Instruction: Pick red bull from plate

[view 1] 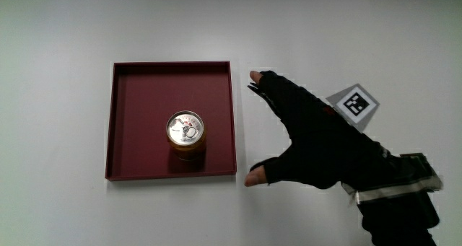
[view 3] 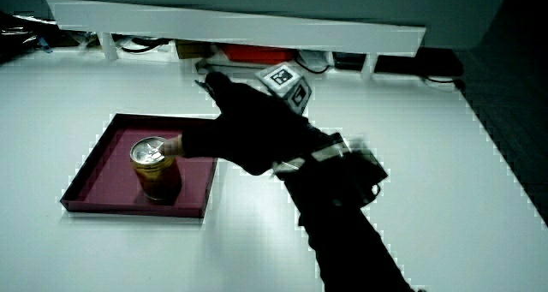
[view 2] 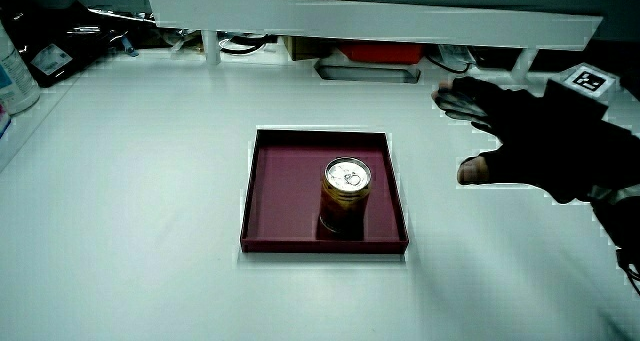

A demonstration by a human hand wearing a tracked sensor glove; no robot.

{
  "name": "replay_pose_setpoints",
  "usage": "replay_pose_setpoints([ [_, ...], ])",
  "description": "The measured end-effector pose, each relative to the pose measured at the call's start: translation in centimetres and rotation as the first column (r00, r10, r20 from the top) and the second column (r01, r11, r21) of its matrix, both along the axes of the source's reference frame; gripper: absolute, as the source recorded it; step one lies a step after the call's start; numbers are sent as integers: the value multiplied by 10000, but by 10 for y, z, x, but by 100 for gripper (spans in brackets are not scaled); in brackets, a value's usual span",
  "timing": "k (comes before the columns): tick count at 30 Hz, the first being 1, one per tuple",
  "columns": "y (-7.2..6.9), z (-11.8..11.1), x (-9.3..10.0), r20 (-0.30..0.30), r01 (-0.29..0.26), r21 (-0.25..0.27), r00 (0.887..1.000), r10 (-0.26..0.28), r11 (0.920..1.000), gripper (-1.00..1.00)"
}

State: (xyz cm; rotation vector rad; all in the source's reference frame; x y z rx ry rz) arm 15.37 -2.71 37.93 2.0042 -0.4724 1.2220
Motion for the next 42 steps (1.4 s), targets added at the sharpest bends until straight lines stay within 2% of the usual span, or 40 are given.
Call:
replay_pose_setpoints([
  [2, -1, 8, -6, 548, -52, -238, 9985, 65, 9997, 0],
  [6, -2, 19, -18, 520, -52, -648, 9986, 86, 9979, 0],
  [8, -1, 25, -25, 902, -97, -883, 9958, 177, 9960, 0],
  [11, -2, 34, -35, 523, 30, -986, 9986, 22, 9951, 0],
  [13, -2, 43, -42, 1094, 121, -1024, 9940, -8, 9947, 0],
  [14, -1, 41, -46, 1057, -10, -1716, 9942, 194, 9852, 0],
  [15, 0, 44, -50, 1119, 20, -1767, 9936, 181, 9843, 0],
  [16, 0, 48, -54, 1467, 98, -1963, 9890, 195, 9805, 0],
  [17, 0, 52, -57, 1220, 86, -1897, 9924, 148, 9818, 0],
  [18, -1, 61, -59, 1302, 149, -1626, 9915, 65, 9866, 0],
  [19, 0, 65, -63, 1258, 141, -1742, 9920, 81, 9846, 0],
  [21, 1, 76, -70, 1634, 241, -1788, 9865, 55, 9836, 0],
  [24, 1, 90, -78, 1354, 200, -1546, 9908, 12, 9878, 0],
  [26, 2, 101, -82, 1400, 210, -1461, 9901, -3, 9890, 0],
  [28, 4, 108, -86, 1436, 179, -1729, 9896, 72, 9848, 0],
  [32, 5, 116, -95, 1396, 168, -1575, 9902, 54, 9874, 0],
  [35, 6, 120, -101, 1509, 185, -1596, 9885, 58, 9870, 0],
  [36, 6, 120, -103, 1373, 172, -1704, 9905, 64, 9852, 0],
  [39, 6, 125, -106, 1515, 206, -1463, 9885, 18, 9890, 0],
  [42, 8, 126, -106, 1476, 167, -1591, 9890, 71, 9871, 0],
])
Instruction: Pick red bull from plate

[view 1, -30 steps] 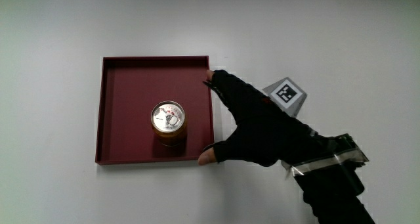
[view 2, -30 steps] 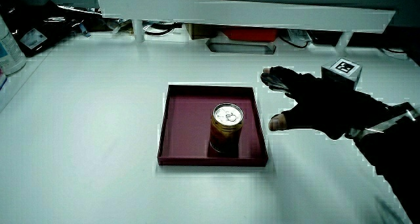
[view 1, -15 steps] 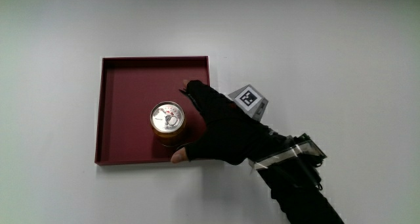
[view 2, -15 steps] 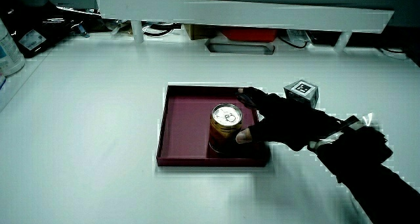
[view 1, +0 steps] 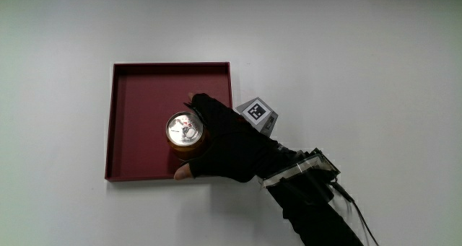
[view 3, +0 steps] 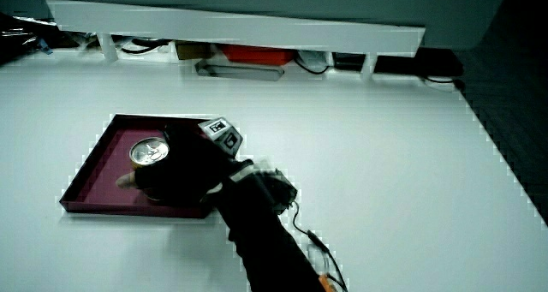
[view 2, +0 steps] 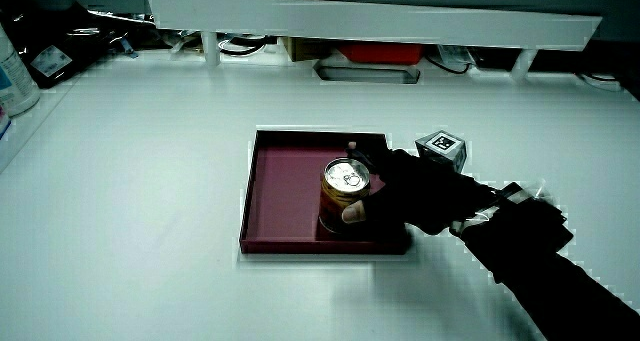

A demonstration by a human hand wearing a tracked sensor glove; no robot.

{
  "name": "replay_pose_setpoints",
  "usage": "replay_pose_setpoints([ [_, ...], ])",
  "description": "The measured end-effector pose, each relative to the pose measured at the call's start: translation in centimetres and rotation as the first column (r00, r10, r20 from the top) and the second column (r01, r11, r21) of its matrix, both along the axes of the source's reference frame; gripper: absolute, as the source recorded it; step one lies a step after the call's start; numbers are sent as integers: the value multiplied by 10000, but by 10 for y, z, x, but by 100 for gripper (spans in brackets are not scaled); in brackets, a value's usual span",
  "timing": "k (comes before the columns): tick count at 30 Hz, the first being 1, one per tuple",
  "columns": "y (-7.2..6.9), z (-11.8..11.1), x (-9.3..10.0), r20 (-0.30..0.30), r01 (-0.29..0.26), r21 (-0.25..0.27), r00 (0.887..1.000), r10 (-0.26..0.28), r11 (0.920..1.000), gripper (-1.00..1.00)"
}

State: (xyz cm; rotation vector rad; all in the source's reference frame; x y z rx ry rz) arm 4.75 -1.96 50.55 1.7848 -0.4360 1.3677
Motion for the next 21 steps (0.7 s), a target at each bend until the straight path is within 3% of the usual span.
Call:
replay_pose_setpoints([
  [4, 0, 1, 2, -13, -143, 87, 9999, 143, 9999, 0],
  [8, 0, 3, 2, 337, -313, -28, 9989, 313, 9995, 0],
  [14, 1, 4, 4, 592, -928, 270, 9941, 911, 9953, 21],
  [21, 2, 6, 8, 815, -1597, 633, 9846, 1544, 9851, 46],
])
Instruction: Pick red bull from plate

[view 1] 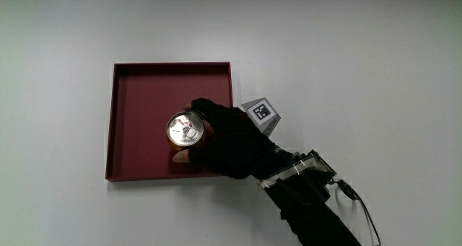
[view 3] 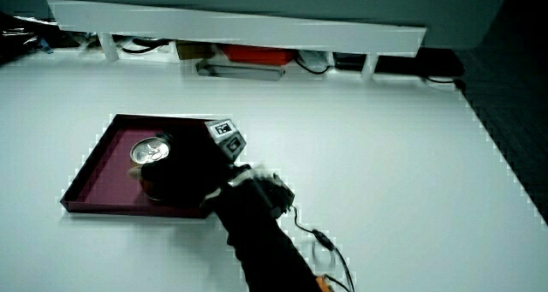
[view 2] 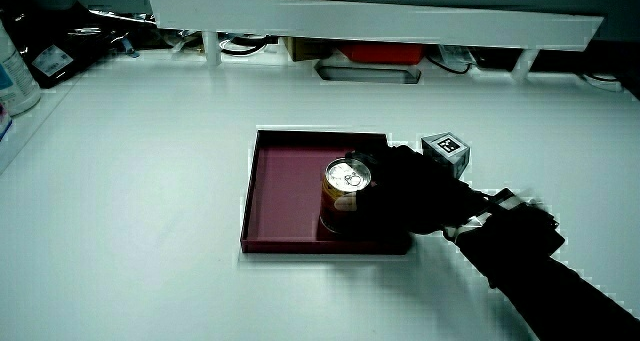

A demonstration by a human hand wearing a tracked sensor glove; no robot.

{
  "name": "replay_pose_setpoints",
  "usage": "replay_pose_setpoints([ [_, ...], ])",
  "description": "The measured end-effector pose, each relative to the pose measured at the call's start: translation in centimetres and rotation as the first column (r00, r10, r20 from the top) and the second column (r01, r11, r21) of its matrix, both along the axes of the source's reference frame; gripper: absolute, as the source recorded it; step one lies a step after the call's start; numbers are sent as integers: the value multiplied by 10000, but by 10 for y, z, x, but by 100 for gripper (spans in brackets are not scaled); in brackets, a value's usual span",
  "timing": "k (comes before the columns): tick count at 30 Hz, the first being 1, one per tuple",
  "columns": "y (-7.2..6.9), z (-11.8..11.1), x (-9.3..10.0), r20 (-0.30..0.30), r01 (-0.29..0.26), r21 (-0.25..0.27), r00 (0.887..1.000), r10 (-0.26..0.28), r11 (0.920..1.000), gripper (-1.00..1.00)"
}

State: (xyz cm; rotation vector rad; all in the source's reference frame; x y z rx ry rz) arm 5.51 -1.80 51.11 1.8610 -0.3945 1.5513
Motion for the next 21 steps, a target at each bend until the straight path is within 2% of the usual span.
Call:
replay_pose_setpoints([
  [1, 1, -2, 0, -61, -93, -140, 9999, 92, 9999, 50],
  [4, 1, 0, 1, -171, -233, 64, 9996, 234, 9997, 61],
  [6, 2, 2, 1, -110, -261, -9, 9996, 261, 9997, 68],
  [8, 3, 2, 0, -14, -297, -291, 9996, 297, 9991, 75],
  [9, 2, 6, 0, 30, -263, -102, 9996, 264, 9996, 79],
  [11, 2, 5, 1, 106, -265, -185, 9996, 267, 9995, 86],
  [12, 2, 4, 1, -44, -312, -207, 9995, 311, 9993, 89],
  [15, 3, 4, 1, 145, -393, 6, 9991, 392, 9992, 100],
  [19, 4, 2, 1, -84, -567, 317, 9983, 570, 9979, 100],
  [21, 5, 0, 0, 71, -583, 504, 9983, 580, 9970, 100],
])
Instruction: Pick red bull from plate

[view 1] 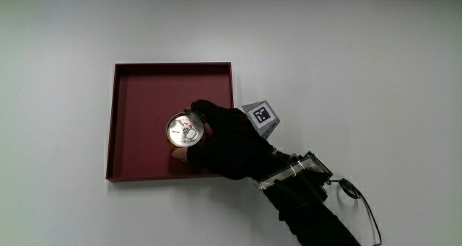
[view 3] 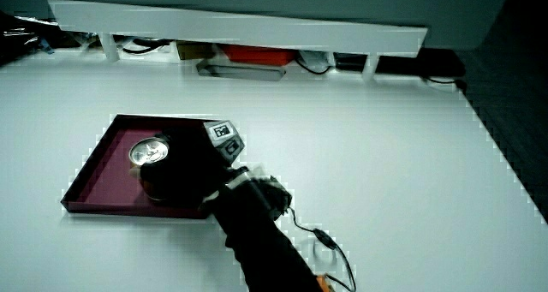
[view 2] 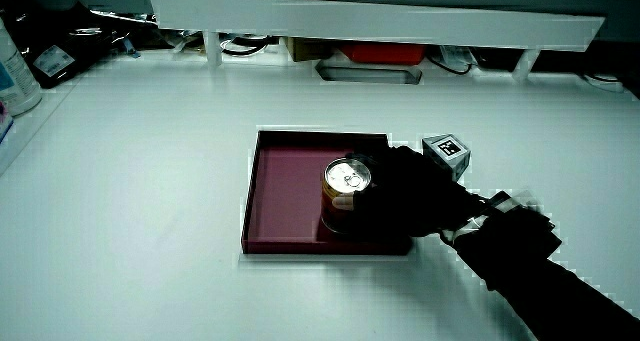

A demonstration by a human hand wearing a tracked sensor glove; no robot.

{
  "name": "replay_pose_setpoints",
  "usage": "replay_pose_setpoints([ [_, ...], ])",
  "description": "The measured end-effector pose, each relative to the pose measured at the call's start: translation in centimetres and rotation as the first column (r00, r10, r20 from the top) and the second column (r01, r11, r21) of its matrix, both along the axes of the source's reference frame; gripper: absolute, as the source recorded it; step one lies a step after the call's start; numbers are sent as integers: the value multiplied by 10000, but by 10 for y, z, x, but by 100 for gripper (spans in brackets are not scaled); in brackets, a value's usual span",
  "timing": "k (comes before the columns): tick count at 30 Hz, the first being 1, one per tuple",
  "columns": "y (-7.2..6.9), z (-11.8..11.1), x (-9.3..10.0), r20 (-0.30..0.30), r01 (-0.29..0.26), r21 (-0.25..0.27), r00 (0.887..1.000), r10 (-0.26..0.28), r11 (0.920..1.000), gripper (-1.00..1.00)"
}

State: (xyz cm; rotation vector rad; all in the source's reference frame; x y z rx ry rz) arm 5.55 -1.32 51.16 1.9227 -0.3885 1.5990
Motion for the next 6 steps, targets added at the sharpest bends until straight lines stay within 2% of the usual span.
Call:
replay_pose_setpoints([
  [2, 1, -5, -1, -126, -13, 123, 9999, 15, 9999, 100],
  [5, -1, -8, 1, 423, -77, 60, 9991, 75, 10000, 100],
  [6, -2, -9, 3, 698, -166, 193, 9974, 152, 9997, 100],
])
